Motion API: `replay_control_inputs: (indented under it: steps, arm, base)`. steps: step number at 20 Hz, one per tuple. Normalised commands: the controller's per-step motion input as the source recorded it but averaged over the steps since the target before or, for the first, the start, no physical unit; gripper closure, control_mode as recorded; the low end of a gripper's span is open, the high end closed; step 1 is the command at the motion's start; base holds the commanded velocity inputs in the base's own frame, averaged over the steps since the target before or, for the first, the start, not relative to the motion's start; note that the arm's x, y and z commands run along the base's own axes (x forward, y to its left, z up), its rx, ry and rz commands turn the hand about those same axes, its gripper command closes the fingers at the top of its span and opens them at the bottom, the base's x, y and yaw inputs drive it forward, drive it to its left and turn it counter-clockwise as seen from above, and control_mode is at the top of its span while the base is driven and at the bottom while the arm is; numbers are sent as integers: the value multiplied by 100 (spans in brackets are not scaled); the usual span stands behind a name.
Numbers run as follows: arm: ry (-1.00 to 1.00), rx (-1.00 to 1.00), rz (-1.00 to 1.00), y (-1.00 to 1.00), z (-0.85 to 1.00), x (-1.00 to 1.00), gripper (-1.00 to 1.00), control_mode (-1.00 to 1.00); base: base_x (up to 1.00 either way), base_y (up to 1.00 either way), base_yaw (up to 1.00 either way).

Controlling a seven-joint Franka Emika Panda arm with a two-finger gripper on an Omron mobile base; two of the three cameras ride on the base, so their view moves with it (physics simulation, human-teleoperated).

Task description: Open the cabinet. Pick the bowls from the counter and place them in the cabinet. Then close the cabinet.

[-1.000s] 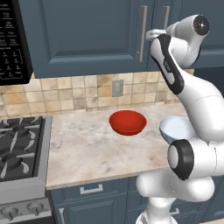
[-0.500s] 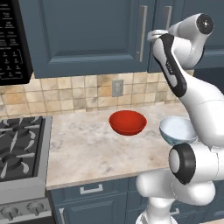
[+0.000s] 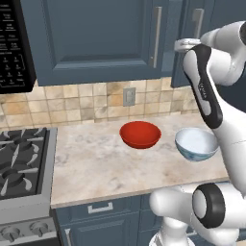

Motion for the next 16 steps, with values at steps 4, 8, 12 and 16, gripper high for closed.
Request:
replay_control_inputs:
  steps: [4, 8, 12, 16]
  arm:
    - [-1, 0, 0, -31, -6, -69, 100, -100]
    - [0, 0, 0, -37, -10, -63, 100, -100]
    - [0, 0, 0, -41, -13, -64, 100, -100]
    - [0, 0, 0, -41, -15, -64, 100, -100]
  base:
    - [0, 0, 0]
    - [0, 0, 0]
    - [0, 0, 0]
    - [0, 0, 0]
